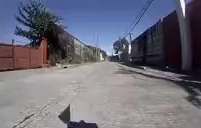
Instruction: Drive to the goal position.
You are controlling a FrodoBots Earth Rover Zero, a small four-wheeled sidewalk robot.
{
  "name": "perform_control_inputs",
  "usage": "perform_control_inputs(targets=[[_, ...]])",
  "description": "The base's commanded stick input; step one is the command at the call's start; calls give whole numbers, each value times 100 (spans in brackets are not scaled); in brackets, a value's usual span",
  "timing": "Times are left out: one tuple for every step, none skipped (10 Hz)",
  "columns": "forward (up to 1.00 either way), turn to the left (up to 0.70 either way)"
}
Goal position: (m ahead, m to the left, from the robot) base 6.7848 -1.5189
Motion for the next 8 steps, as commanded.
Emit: perform_control_inputs(targets=[[70,-3],[70,-3],[70,-3],[70,-3],[70,-3],[70,-3],[70,-3],[70,-3]])
